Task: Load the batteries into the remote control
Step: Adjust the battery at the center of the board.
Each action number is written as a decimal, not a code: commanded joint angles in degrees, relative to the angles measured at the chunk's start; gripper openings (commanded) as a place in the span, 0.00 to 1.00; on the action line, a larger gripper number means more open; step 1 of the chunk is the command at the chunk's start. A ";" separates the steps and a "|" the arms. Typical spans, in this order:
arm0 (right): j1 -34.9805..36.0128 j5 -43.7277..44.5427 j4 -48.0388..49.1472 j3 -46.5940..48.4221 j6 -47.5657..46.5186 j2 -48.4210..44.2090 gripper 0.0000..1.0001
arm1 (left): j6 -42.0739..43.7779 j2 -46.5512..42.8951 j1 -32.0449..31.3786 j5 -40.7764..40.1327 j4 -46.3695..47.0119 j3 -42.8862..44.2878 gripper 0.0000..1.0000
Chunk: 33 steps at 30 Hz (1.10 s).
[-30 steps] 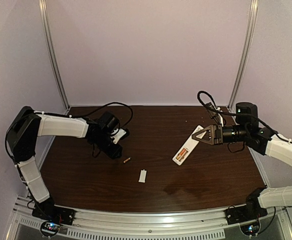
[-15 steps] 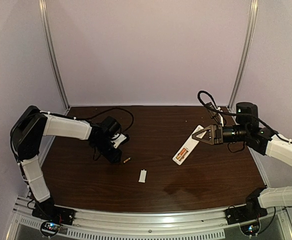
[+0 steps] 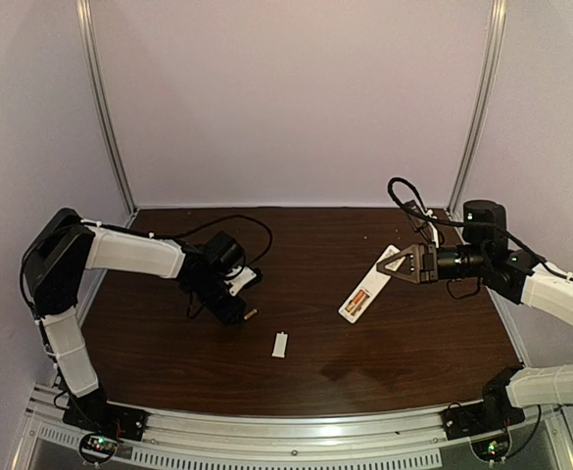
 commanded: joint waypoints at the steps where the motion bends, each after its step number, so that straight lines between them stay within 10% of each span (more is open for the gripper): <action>1: 0.32 0.37 1.78 0.70 0.53 -0.75 0.00 | 0.62 1.50 -1.24 2.08 0.12 -0.45 0.36; 13: 0.30 0.53 1.39 0.74 0.41 -1.04 0.00 | 1.03 1.71 -2.63 6.22 1.07 0.56 0.37; 20: 0.30 0.50 1.32 0.69 0.27 -0.86 0.00 | 1.95 -1.14 -2.68 10.19 1.23 2.99 0.54; 33: 0.30 0.94 0.69 0.87 0.35 -1.38 0.00 | 2.44 7.53 -3.00 -0.56 -0.66 10.99 0.62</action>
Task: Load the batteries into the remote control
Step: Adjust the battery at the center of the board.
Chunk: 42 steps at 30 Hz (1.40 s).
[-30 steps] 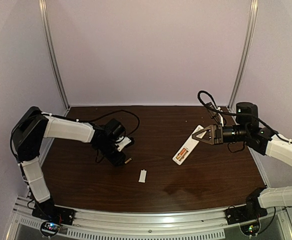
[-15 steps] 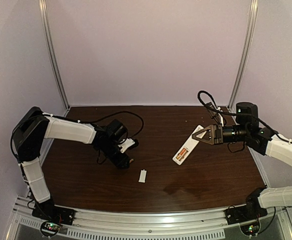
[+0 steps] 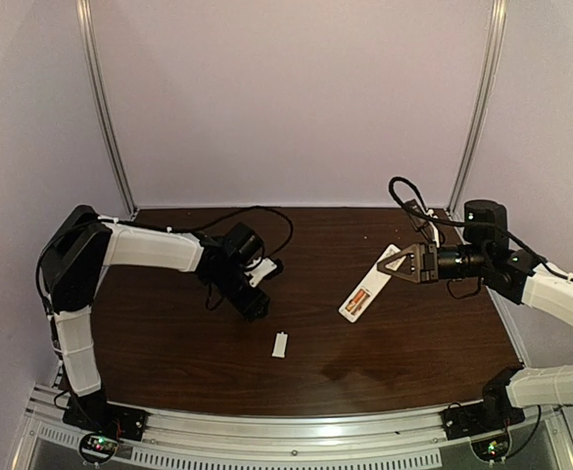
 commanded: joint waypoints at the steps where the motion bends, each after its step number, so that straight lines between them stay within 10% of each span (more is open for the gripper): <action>1: 0.30 0.63 0.77 0.94 0.33 -1.01 0.00 | 1.00 3.02 -0.30 -3.66 -1.35 2.19 0.61; 42: 0.30 0.11 1.53 1.36 0.35 -0.54 0.00 | -0.11 -1.29 7.51 -13.22 -8.74 -5.88 0.55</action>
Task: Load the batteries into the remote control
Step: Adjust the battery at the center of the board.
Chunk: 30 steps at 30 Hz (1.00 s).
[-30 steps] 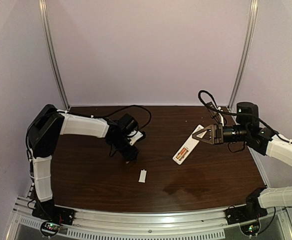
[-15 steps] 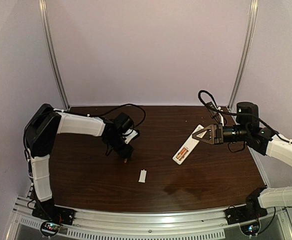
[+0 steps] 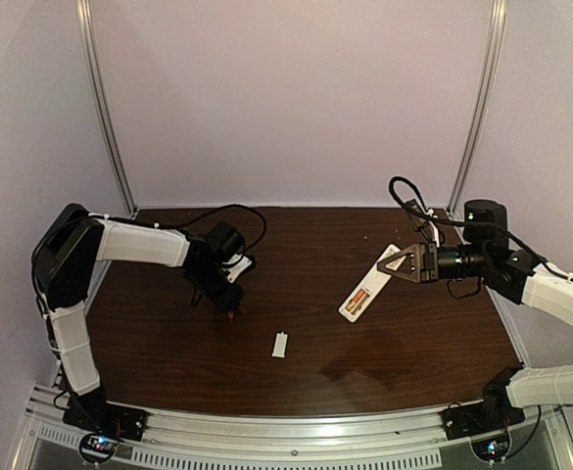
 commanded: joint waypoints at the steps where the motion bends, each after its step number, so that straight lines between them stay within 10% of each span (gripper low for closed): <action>1: 0.30 0.00 1.76 1.23 0.25 -0.35 0.00 | 0.65 -1.75 2.37 -1.75 -5.63 -2.86 0.57; 16: 0.30 -0.19 2.18 1.18 0.54 -1.39 0.00 | 17.11 -16.22 4.88 14.53 -8.69 -6.20 0.58; 30: 0.30 -1.69 2.31 2.50 0.91 -0.07 0.00 | 29.32 -17.26 3.39 10.11 -11.03 -10.61 0.61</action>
